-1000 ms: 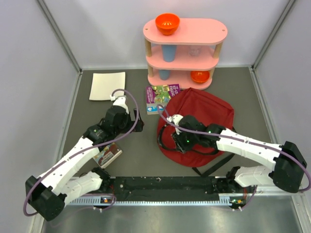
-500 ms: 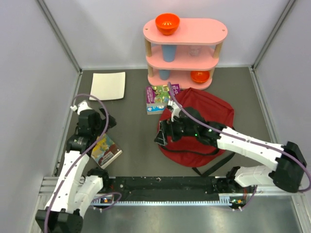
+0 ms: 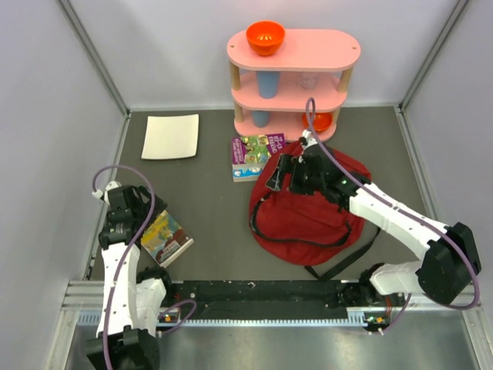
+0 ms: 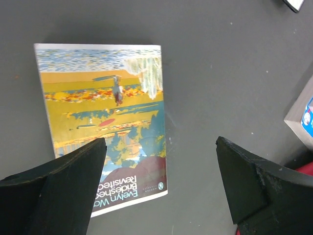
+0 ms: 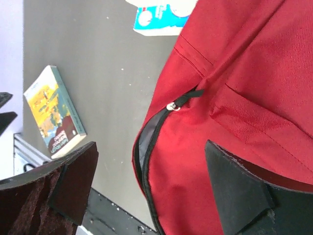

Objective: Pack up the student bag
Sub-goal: Move the student bag to the center of the board.

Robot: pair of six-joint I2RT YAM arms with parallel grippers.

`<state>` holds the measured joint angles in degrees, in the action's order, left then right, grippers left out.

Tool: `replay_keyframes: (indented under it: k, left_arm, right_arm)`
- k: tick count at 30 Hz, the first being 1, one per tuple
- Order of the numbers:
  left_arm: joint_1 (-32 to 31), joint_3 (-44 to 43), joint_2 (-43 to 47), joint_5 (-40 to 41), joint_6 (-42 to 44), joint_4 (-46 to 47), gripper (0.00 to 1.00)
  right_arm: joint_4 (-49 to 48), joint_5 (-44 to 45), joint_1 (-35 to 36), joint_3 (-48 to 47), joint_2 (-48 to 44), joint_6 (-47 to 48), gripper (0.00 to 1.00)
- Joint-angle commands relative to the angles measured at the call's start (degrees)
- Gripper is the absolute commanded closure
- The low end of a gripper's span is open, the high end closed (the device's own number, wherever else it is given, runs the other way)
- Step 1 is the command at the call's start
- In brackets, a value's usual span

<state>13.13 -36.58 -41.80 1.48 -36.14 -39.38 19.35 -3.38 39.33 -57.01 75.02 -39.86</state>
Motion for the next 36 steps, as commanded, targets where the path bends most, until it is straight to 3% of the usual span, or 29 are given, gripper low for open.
replay_keyframes:
  k: [1,4,8,12,20,25,31,36]
  left_arm:
    - [1.5,-0.4,2.1,4.2,-2.4,-0.8,0.01]
    - [2.3,-0.8,1.1,2.3,-1.4,0.4,0.01]
    - [2.3,-0.5,0.1,-12.4,-0.9,7.5,0.01]
    - [1.8,-0.6,-4.5,-21.8,-3.2,14.9,0.01]
    - [-10.0,-6.8,-10.7,-14.9,-0.3,14.3,0.01]
    - [-12.9,-9.0,-14.6,-15.5,0.5,15.6,0.01]
    - [-15.2,-9.9,-17.2,-17.3,1.5,16.7,0.01]
    - [-18.0,-11.6,-19.7,-16.5,3.3,17.2,0.01]
  right_arm:
    - [-5.5,-12.6,-0.7,-2.2,0.0,2.1,0.11]
    - [-3.5,-8.7,-0.8,-4.7,3.4,1.4,0.11]
    - [-3.7,-5.4,-1.5,-9.7,6.8,2.3,0.1]
    - [-2.4,-10.8,-1.6,-19.5,17.5,4.6,0.1]
    - [-11.3,-13.8,1.4,-21.6,30.9,-0.6,0.1]
    - [-10.3,-7.8,2.0,-21.8,40.1,-1.0,0.11]
    - [-8.6,3.2,-1.1,-13.3,35.9,-1.7,0.11]
    - [-7.1,6.7,-9.6,-5.4,32.5,-2.2,0.1]
